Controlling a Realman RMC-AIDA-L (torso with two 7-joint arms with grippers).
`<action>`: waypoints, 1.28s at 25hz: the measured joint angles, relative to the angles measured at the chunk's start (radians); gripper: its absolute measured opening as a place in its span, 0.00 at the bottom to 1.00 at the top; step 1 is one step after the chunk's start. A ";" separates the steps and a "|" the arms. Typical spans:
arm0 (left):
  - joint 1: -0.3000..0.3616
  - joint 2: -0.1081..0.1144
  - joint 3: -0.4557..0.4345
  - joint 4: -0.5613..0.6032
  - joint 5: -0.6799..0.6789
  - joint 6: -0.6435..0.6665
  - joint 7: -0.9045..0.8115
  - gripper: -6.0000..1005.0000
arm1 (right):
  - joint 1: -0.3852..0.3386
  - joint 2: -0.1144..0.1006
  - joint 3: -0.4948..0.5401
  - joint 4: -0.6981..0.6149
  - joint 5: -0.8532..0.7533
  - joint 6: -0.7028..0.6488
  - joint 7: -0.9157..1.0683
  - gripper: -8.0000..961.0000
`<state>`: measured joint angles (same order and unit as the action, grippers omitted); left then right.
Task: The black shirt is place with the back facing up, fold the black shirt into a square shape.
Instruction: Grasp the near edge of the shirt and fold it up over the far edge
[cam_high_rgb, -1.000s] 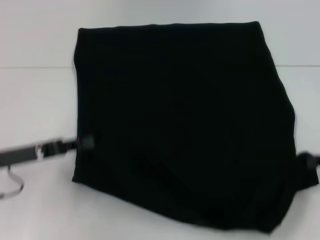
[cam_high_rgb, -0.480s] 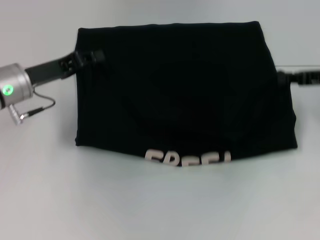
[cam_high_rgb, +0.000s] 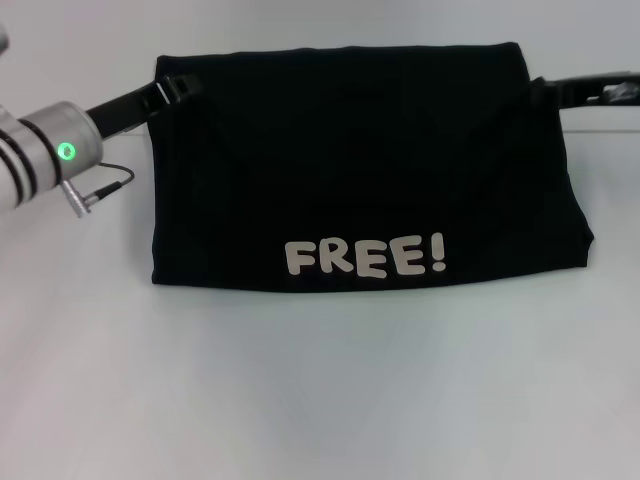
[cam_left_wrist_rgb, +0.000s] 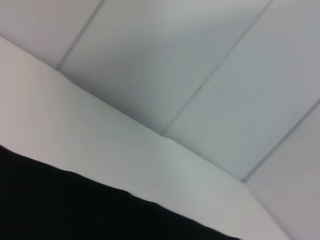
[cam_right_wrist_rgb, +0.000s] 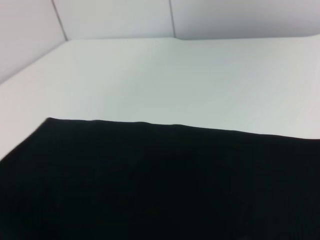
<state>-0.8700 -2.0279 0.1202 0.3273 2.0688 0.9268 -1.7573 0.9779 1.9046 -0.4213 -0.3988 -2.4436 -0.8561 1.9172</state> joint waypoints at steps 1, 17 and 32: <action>-0.003 -0.008 0.000 -0.005 -0.011 -0.034 0.025 0.10 | 0.001 0.007 -0.003 0.018 0.009 0.033 -0.017 0.10; -0.021 -0.107 -0.002 -0.047 -0.089 -0.282 0.298 0.11 | -0.022 0.089 -0.007 0.139 0.061 0.292 -0.199 0.10; -0.007 -0.101 0.041 -0.019 -0.085 -0.123 0.288 0.24 | -0.087 0.134 -0.040 -0.007 0.060 0.169 -0.170 0.25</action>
<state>-0.8771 -2.1284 0.1615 0.3084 1.9837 0.8034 -1.4688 0.8909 2.0386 -0.4617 -0.4059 -2.3831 -0.6874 1.7473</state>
